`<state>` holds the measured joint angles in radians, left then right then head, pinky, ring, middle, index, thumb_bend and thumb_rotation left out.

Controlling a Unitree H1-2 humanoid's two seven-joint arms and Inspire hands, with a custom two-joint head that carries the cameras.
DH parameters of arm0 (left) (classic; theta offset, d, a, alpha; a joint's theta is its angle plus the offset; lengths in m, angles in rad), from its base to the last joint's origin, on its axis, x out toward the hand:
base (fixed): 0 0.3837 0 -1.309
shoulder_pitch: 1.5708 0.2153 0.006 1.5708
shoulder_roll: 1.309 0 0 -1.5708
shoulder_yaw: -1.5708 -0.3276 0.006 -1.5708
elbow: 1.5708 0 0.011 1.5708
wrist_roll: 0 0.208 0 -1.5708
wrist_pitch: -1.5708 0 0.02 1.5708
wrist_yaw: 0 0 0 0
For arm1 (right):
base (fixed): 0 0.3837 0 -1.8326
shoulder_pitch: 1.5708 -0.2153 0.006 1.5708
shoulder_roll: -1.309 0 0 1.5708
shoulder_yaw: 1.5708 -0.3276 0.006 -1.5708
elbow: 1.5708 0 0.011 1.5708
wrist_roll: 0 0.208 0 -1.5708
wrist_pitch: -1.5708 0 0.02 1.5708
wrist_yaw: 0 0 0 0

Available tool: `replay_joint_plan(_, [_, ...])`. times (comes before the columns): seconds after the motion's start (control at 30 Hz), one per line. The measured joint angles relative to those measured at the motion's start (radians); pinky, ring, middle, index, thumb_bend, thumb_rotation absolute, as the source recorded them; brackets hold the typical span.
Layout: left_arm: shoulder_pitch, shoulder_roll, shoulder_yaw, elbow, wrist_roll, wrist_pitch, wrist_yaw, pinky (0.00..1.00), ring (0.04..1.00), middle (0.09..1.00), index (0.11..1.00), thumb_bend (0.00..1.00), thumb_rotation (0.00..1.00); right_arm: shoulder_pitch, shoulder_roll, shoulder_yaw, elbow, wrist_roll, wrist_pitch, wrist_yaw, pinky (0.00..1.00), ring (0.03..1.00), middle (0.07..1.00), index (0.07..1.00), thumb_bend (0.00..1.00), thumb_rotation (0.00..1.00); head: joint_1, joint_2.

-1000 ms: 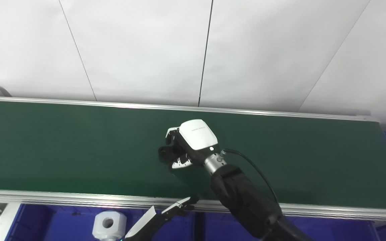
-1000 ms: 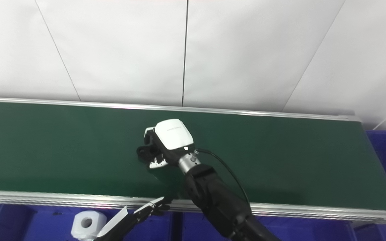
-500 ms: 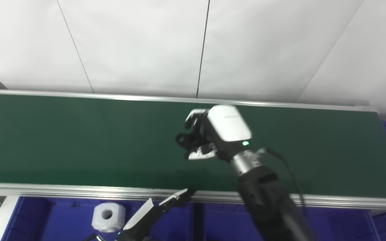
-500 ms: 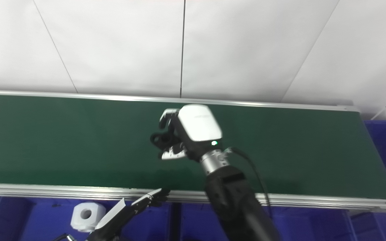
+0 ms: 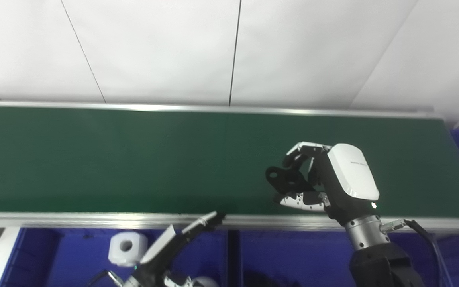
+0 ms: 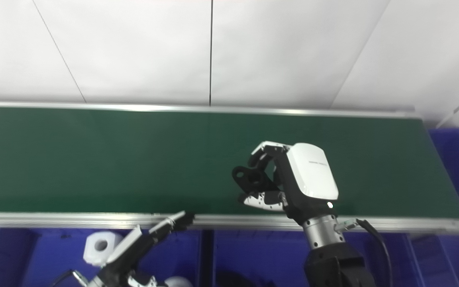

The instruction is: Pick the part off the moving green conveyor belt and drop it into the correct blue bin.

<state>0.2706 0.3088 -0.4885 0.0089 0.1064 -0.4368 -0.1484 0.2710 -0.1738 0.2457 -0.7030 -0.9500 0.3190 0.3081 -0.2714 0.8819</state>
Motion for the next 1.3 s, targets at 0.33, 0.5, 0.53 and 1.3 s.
replay_joint_plan(0.33, [0.008, 0.001, 0.084, -0.059, -0.018, 0.003, -0.057, 0.85, 0.902, 0.925, 0.917, 0.8, 0.27, 0.294, 0.05, 0.098, 0.161, 0.034, -0.1, -0.17, 0.24, 0.329, 0.413, 0.522, 0.52, 0.0, -0.051, 0.084])
replay_joint_plan(0.5, [0.021, 0.003, 0.118, -0.101, -0.05, 0.036, -0.092, 0.84, 0.911, 0.947, 0.93, 0.82, 0.31, 0.275, 0.059, 0.125, 0.273, 0.001, -0.136, -0.237, 0.17, 0.237, 0.468, 0.489, 0.53, 0.0, -0.06, 0.103])
replay_joint_plan(0.53, [0.029, 0.008, 0.125, -0.121, -0.058, 0.056, -0.1, 0.85, 0.921, 0.954, 0.936, 0.83, 0.32, 0.267, 0.06, 0.127, 0.292, -0.004, -0.136, -0.239, 0.15, 0.214, 0.469, 0.488, 0.53, 0.0, -0.06, 0.103])
replay_joint_plan(1.3, [0.121, 0.074, 0.15, -0.328, 0.113, 0.309, -0.188, 0.83, 0.899, 0.939, 0.942, 0.87, 0.43, 0.112, 0.087, 0.267, 0.3, -0.533, 0.03, 0.343, 1.0, 1.0, 0.971, 0.884, 0.6, 0.84, -0.055, 0.126])
